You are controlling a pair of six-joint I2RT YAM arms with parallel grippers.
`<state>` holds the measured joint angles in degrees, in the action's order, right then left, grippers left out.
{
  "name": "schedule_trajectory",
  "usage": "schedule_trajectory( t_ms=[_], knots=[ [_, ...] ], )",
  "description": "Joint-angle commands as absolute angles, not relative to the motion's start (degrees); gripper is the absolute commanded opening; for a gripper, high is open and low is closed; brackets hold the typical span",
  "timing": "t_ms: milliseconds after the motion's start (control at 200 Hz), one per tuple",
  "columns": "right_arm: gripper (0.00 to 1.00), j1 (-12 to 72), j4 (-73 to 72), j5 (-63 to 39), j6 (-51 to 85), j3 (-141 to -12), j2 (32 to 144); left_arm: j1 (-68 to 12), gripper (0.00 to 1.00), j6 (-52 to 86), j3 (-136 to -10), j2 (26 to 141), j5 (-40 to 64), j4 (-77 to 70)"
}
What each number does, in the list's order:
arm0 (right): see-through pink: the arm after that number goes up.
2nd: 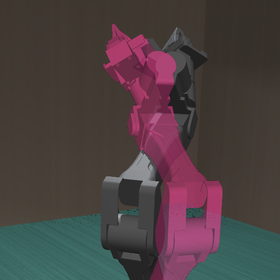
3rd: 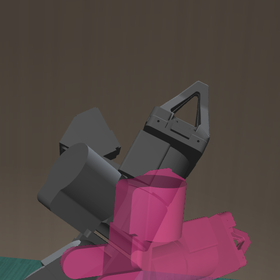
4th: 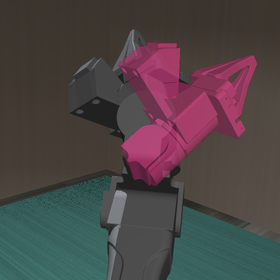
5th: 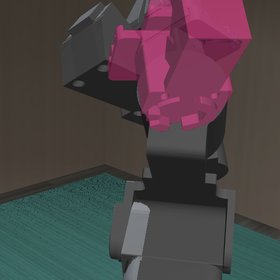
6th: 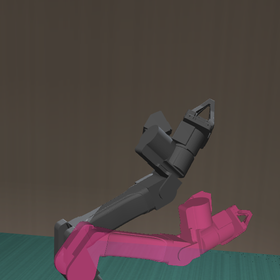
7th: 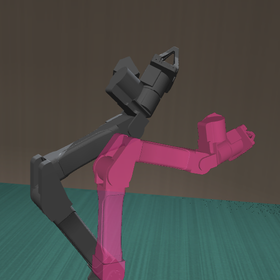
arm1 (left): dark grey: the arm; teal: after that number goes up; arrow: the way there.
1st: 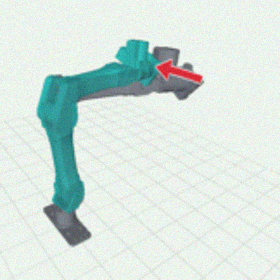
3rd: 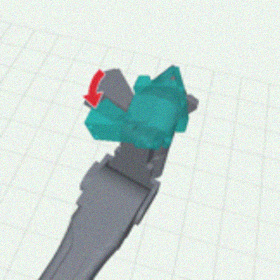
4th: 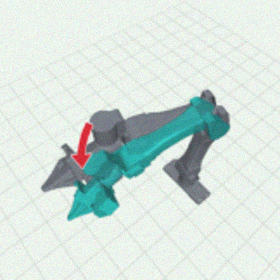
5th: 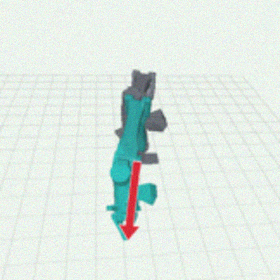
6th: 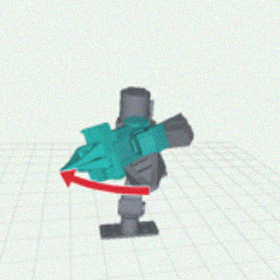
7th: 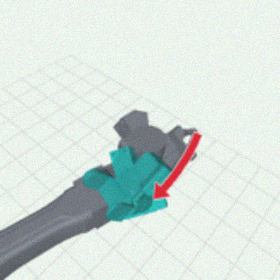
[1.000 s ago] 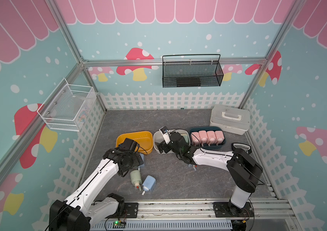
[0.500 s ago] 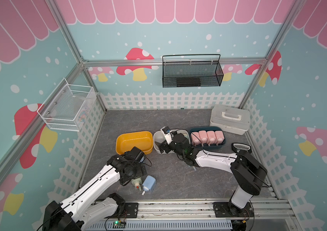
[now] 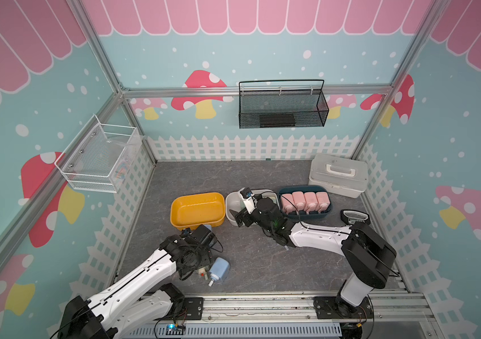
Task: Place the pencil sharpeners by color into the storage box
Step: Pick up the pencil sharpener from the center of the board.
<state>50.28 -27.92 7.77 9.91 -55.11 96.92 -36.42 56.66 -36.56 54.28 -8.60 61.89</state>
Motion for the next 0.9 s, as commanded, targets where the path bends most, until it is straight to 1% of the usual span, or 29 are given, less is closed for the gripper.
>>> schedule_trajectory(
  t_ms=[0,175,335,450,550,715,825,896],
  knots=[
    [0.99,50.4,-29.1,8.0,9.9,-54.1,95.1,-37.4,0.84,57.6,-34.7,52.4,-10.4,57.4],
    [0.99,50.4,-28.7,8.6,9.9,-53.8,94.9,-38.7,0.84,56.1,-32.9,50.7,-10.9,54.7],
    [0.99,50.3,-28.7,10.1,10.9,-53.7,94.9,-39.5,0.81,55.3,-32.9,52.1,-12.4,54.3],
    [0.99,50.4,-28.7,11.1,11.0,-53.9,95.1,-40.1,0.75,55.6,-33.0,53.4,-13.4,54.7],
    [0.98,50.4,-28.7,11.1,11.1,-54.0,95.3,-40.7,0.74,56.1,-33.2,54.4,-14.2,55.4],
    [0.99,50.3,-28.6,11.2,11.1,-54.2,95.9,-41.1,0.68,56.8,-33.7,55.3,-15.1,56.2],
    [0.99,50.3,-28.3,10.9,11.1,-54.6,96.2,-41.2,0.66,56.4,-34.0,55.3,-14.9,56.4],
    [0.99,50.3,-28.5,10.7,11.0,-54.7,96.2,-41.1,0.63,56.3,-34.0,55.2,-14.8,56.4]
  ],
)
